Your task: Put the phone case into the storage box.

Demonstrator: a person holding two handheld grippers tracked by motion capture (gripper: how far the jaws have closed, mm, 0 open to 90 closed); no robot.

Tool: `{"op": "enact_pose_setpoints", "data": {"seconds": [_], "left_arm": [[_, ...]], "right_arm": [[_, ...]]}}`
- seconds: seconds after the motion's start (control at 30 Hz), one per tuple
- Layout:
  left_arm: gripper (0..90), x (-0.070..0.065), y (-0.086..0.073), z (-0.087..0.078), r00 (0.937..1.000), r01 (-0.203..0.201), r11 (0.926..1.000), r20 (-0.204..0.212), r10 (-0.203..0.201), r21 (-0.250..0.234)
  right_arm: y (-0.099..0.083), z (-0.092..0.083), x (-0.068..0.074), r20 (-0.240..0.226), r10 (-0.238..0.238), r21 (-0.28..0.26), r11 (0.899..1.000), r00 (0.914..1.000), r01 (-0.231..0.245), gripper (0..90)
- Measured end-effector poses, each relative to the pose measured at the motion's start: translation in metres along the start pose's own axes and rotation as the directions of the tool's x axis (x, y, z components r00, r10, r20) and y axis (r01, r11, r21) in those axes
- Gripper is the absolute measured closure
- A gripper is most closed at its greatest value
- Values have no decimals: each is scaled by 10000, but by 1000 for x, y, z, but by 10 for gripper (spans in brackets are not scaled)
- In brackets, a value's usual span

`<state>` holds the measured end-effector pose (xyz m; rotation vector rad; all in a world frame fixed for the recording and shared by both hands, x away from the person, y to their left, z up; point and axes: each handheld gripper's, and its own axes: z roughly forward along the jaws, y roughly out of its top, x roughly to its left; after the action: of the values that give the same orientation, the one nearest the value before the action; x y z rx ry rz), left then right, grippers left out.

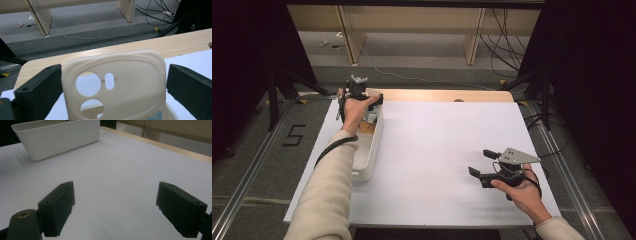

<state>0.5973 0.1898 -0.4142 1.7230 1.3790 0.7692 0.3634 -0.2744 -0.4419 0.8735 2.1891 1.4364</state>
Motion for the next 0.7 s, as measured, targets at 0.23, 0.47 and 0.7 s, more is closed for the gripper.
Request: {"op": "enact_pose_setpoints", "data": {"seconds": [0.23,0.47,0.7], "left_arm": [[0,-2,5,-3,10000,-67,9998,1,67,-208],[0,-4,9,-8,10000,-74,9992,55,76,-395],[0,-5,12,-19,9998,4,9991,183,4,-423]], "right_arm": [[0,0,0,4,-6,3,10000,10000,6,161],[0,0,0,14,-11,-6,10000,10000,11,161],[0,0,0,30,-25,7,10000,10000,25,160]]}}
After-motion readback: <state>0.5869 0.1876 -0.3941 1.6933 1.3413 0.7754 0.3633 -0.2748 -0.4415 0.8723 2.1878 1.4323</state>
